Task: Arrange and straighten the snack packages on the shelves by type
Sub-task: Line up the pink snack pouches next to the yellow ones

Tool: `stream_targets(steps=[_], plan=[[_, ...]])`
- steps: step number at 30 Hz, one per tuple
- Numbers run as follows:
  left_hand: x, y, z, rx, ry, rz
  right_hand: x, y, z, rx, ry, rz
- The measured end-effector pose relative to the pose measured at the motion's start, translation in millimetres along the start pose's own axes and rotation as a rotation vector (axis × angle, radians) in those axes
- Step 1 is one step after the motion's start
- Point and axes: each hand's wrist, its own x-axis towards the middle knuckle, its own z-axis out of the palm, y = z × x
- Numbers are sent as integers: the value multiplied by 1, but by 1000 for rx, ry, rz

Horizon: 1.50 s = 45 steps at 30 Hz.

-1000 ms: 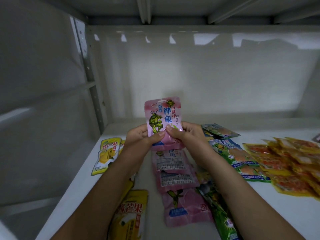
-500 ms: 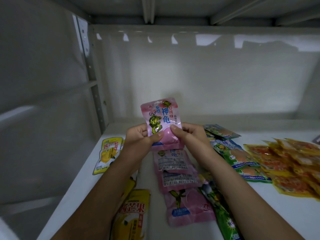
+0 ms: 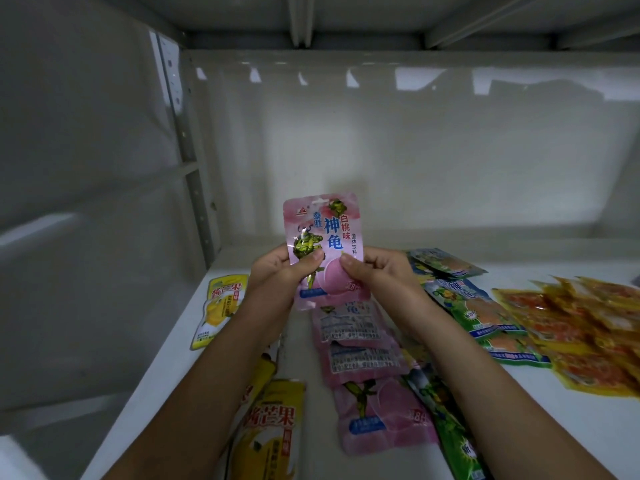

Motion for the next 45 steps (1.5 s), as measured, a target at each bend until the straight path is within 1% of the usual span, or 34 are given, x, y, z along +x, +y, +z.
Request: stream_targets(steps=[4, 8, 11, 13, 15, 17, 19, 21, 24, 27, 32, 37, 41, 45], plan=[[-1, 2, 3, -3, -35, 13, -1, -3, -1, 41, -2, -21], [-3, 2, 7, 8, -22, 40, -2, -5, 2, 61, 54, -21], [-3, 5, 10, -48, -46, 14, -2, -7, 6, 98, 47, 1], [-2, 5, 11, -72, -25, 16, -2, -8, 9, 89, 25, 19], [-3, 4, 11, -50, 10, 51, -2, -7, 8, 113, 16, 34], [-4, 2, 9, -24, 12, 73, -2, -5, 4, 124, 3, 38], [-5, 4, 8, 6, 20, 87, -3, -6, 4, 108, -8, 12], [-7, 5, 10, 21, 17, 90, -3, -7, 7, 99, 25, -14], [-9, 5, 14, -5, -14, 60, -3, -9, 8, 111, 75, -22], [-11, 9, 18, -92, -47, 7, -4, -9, 11, 120, 48, 19], [-10, 7, 11, -3, 17, 42, -3, -10, 10, 144, 36, -7], [-11, 7, 13, 56, 11, 53, -4, -10, 8, 123, 47, -45], [-9, 10, 15, 1, 33, 33, -2, -8, 7, 96, 79, -55], [-7, 10, 11, 33, 64, 61, -3, -8, 8, 43, 41, -35]])
